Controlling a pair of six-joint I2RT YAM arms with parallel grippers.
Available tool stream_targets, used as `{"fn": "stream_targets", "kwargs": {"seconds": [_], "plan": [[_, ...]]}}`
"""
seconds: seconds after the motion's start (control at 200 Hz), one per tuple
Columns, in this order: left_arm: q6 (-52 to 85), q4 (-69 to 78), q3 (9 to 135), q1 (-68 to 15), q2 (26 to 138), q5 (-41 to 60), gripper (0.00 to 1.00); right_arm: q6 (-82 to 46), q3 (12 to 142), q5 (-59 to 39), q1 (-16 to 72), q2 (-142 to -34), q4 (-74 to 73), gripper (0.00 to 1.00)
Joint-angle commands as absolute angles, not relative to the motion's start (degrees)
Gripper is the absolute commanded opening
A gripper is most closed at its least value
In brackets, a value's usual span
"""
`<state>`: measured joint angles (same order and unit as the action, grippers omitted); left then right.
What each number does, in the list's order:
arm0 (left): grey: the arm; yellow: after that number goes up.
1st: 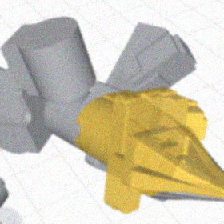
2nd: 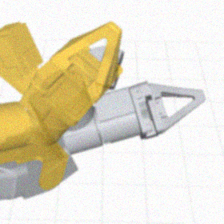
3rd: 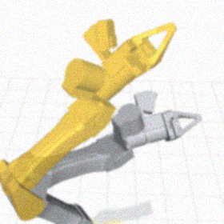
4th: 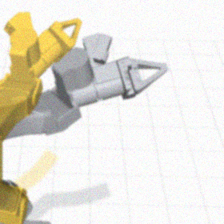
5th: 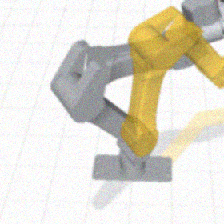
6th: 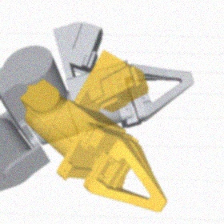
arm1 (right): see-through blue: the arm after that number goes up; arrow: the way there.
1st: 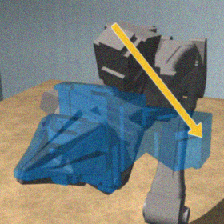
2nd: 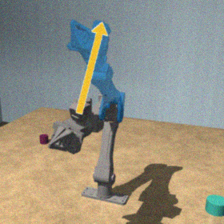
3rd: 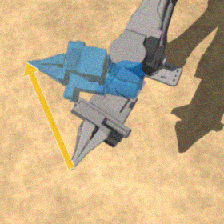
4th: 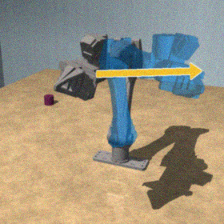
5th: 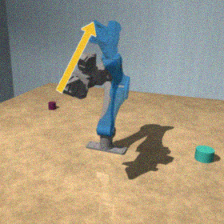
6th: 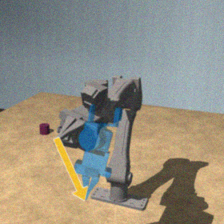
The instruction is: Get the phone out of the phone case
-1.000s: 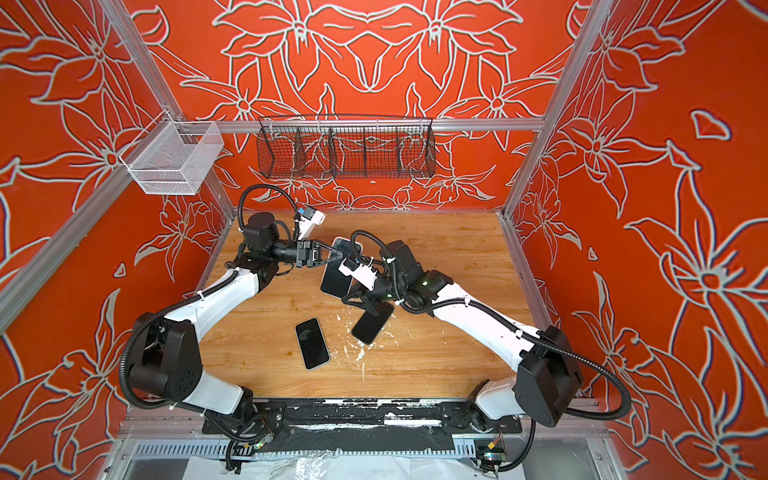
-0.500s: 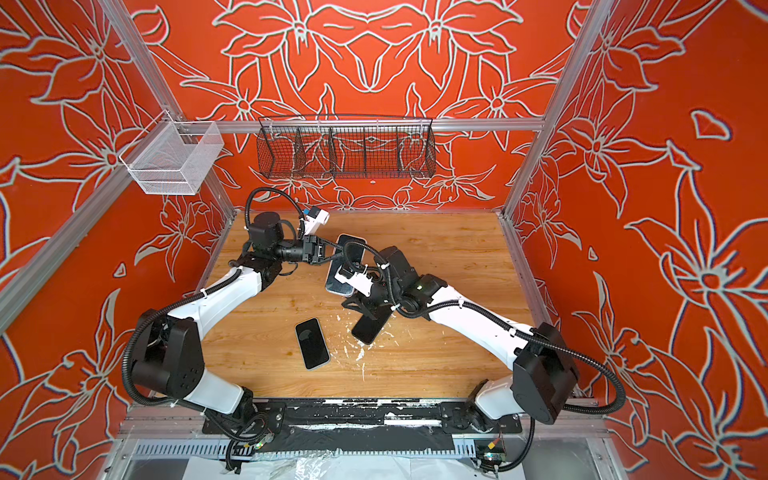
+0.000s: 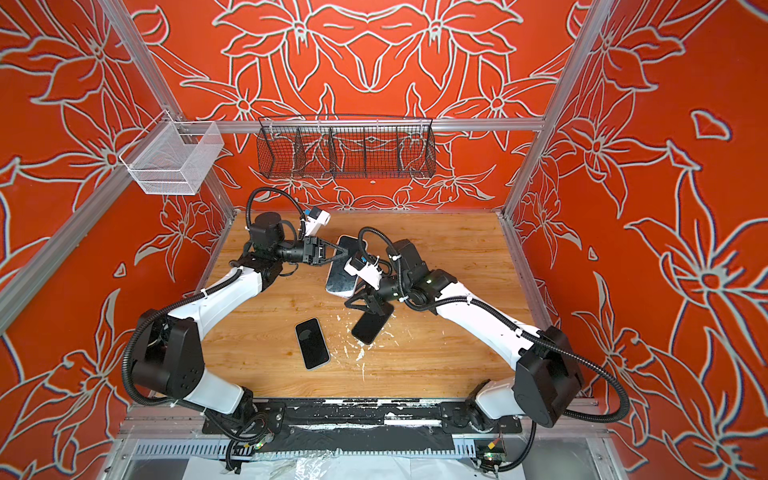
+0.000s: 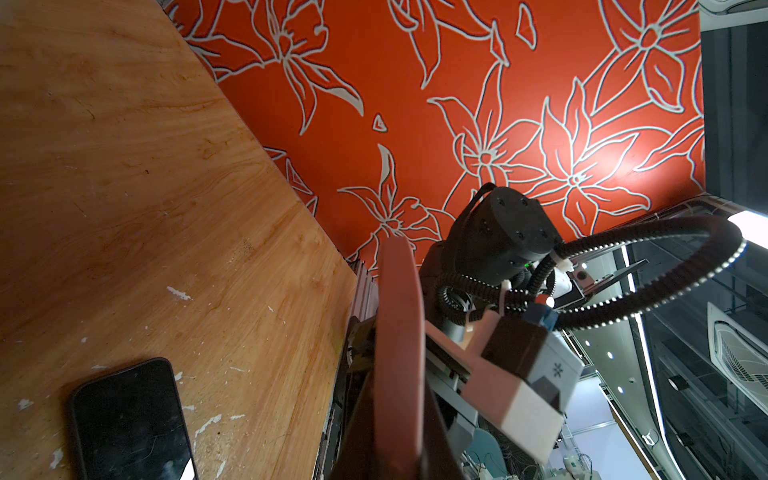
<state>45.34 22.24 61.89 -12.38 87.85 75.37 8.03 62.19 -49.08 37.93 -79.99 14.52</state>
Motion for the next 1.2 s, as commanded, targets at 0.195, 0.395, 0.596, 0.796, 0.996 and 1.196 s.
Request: {"fn": "stream_targets", "kwargs": {"seconds": [0.195, 0.395, 0.596, 0.796, 0.996, 1.196], "plan": [[44.68, 23.69, 62.01, -12.7, 86.51, 76.99, 0.0, 6.77, 64.31, -54.33, 37.61, -80.46, 15.21, 0.3], [47.37, 27.16, 61.22, -12.65, 86.04, 77.08, 0.0, 6.02, 64.99, -55.52, 37.57, -81.42, 14.67, 0.28], [47.2, 27.42, 60.23, -12.66, 85.67, 77.04, 0.0, 5.45, 65.91, -56.65, 37.49, -82.26, 14.41, 0.29], [47.84, 28.4, 59.89, -12.66, 85.7, 76.99, 0.0, 5.54, 65.92, -56.11, 37.35, -82.6, 14.6, 0.25], [51.23, 32.32, 59.69, -12.66, 85.97, 76.99, 0.0, 5.67, 65.65, -55.1, 37.35, -82.58, 14.59, 0.12], [54.93, 37.08, 58.6, -12.83, 86.37, 76.82, 0.0, 5.71, 65.46, -55.03, 37.34, -82.24, 14.06, 0.11]]}}
